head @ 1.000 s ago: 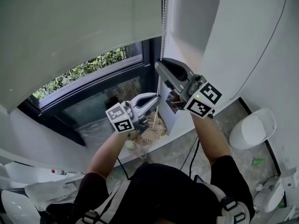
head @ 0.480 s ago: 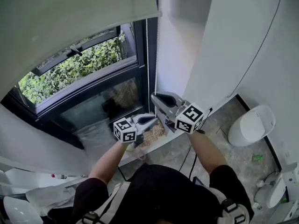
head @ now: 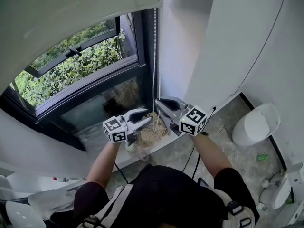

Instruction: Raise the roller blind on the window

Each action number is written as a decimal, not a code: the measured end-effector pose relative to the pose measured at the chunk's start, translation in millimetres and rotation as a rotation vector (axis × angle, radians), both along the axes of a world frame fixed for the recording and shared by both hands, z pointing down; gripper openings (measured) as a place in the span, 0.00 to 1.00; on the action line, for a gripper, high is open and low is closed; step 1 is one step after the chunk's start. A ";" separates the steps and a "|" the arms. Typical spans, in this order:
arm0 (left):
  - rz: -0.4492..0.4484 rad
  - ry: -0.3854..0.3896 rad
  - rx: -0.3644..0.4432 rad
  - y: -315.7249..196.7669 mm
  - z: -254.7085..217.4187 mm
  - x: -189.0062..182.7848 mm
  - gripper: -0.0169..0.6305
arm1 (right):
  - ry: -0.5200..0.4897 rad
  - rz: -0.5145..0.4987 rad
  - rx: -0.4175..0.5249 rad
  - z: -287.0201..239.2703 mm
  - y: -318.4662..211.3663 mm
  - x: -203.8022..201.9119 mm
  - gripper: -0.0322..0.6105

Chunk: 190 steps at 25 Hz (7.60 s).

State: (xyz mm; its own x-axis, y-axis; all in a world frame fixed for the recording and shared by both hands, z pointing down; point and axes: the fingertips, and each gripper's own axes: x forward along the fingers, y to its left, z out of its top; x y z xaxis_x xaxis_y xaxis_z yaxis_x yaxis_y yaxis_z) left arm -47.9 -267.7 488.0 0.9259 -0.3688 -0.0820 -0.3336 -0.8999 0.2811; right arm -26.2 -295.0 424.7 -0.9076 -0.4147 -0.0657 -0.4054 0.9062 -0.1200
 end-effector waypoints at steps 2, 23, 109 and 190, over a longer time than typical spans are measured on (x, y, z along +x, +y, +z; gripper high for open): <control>-0.028 0.068 0.044 -12.3 -46.0 -13.7 0.26 | -0.002 -0.004 -0.003 -0.2 1.1 0.0 0.08; 0.181 0.272 0.368 -20.7 -281.6 36.8 0.25 | 0.010 -0.032 0.008 -0.5 16.5 -9.0 0.08; -0.025 0.122 -0.035 -15.4 -29.6 -15.2 0.28 | -0.022 -0.015 -0.029 5.0 7.3 -1.3 0.06; -0.035 0.136 -0.029 -34.7 -31.4 19.8 0.05 | -0.143 0.007 0.188 -126.6 -17.9 -24.1 0.08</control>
State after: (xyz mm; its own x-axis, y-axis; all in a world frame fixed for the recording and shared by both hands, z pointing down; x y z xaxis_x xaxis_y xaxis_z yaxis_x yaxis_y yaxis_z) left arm -28.0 -302.4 456.6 0.8935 -0.4049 -0.1944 -0.3219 -0.8791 0.3516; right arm -50.3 -312.8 298.1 -0.8804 -0.3894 -0.2707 -0.4030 0.9152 -0.0058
